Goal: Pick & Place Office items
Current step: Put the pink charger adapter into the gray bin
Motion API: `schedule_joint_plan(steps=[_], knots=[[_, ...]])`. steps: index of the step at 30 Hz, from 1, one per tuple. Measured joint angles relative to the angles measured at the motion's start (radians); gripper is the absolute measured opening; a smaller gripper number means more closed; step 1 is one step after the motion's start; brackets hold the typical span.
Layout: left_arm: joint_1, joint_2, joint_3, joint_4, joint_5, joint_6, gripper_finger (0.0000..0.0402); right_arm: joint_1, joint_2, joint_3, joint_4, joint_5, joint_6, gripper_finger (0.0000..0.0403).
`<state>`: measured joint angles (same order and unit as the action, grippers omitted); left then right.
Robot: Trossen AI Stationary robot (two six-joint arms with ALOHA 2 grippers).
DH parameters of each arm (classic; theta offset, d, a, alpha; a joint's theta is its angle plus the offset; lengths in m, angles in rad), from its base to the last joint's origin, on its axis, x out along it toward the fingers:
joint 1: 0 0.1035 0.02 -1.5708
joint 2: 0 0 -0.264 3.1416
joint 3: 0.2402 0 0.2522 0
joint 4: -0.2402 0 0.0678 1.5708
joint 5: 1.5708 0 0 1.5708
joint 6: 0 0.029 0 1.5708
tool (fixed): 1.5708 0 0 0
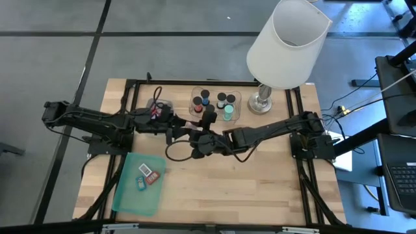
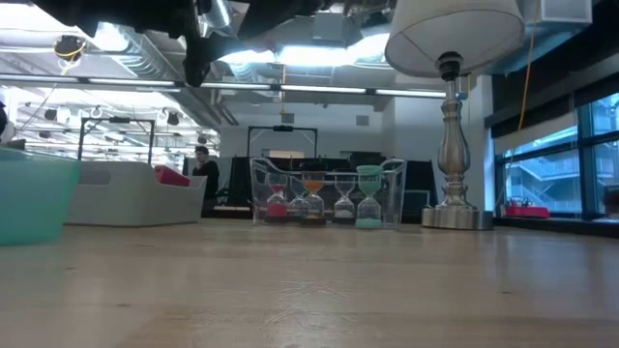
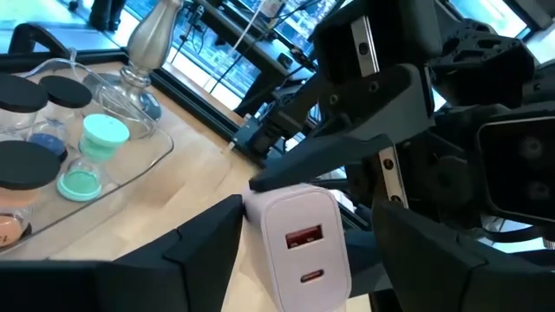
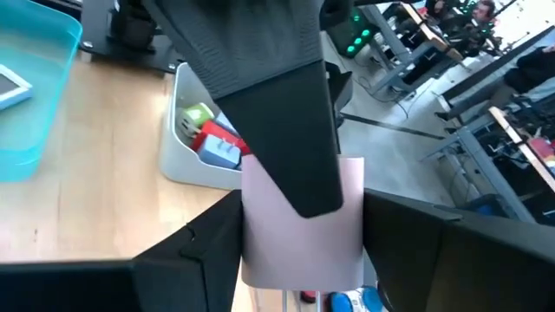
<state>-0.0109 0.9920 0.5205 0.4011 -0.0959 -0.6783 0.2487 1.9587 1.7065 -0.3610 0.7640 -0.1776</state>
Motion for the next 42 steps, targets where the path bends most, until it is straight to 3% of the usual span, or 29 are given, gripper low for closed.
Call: schedule_joint_plan(steps=[7, 18, 22, 35, 38, 42], knots=[[0.000, 0.000, 0.000, -0.004, -0.011, -0.034, 0.0229, 0.000, 0.000, 0.000, 0.001, 0.019, -0.019, 0.0199], [0.001, 0.000, 0.000, -0.010, -0.029, -0.067, 0.0137, 0.000, 0.000, 0.000, -0.001, 0.041, -0.077, 0.0199], [0.001, 0.000, 0.000, -0.014, -0.033, -0.072, 0.0122, 0.001, 0.000, -0.001, -0.005, 0.043, -0.073, 0.0204], [0.000, 0.000, 0.000, -0.008, -0.028, -0.068, 0.0122, 0.005, -0.003, -0.001, -0.007, 0.000, -0.017, 0.0335], [0.000, 0.000, 0.000, -0.008, -0.038, -0.062, 0.0122, 0.016, -0.028, -0.001, -0.072, -0.005, -0.010, 0.0351], [0.024, 0.000, 0.000, -0.008, -0.044, -0.041, 0.0122, 0.028, -0.088, -0.001, -0.210, -0.068, 0.125, 0.0356]])
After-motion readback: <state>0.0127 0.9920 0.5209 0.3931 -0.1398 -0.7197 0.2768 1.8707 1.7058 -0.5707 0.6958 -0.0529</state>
